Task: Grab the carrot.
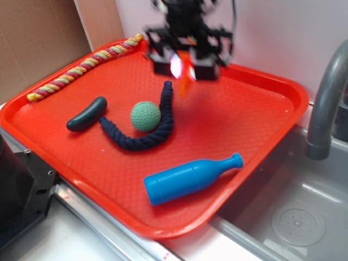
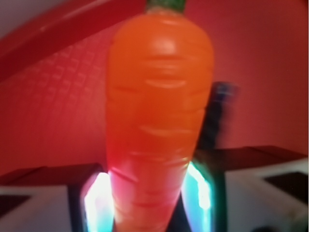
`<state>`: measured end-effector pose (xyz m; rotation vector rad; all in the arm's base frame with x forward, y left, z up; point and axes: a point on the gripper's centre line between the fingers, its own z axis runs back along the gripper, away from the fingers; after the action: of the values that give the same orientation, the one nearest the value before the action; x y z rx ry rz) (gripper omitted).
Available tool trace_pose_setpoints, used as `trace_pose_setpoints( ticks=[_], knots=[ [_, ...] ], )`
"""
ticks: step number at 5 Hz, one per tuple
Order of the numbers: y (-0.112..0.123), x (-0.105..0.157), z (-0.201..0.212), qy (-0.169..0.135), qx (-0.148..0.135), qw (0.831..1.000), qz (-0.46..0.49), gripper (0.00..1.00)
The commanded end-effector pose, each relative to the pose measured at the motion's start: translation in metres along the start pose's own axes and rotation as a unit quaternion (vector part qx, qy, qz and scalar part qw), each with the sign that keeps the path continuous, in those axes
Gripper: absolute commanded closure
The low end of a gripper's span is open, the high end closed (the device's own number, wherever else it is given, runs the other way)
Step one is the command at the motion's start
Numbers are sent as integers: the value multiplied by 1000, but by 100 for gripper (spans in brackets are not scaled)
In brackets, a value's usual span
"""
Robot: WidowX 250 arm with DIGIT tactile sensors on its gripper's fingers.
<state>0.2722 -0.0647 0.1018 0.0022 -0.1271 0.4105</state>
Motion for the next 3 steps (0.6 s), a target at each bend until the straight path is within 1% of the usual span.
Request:
trace_pose_setpoints(
  ticks=[1, 2, 3],
  knots=[
    [49, -16, 105, -123, -68, 990, -29, 100],
    [55, -20, 108, -82, -63, 995, -14, 100],
    [53, -18, 112, -77, -66, 995, -12, 100]
  ],
)
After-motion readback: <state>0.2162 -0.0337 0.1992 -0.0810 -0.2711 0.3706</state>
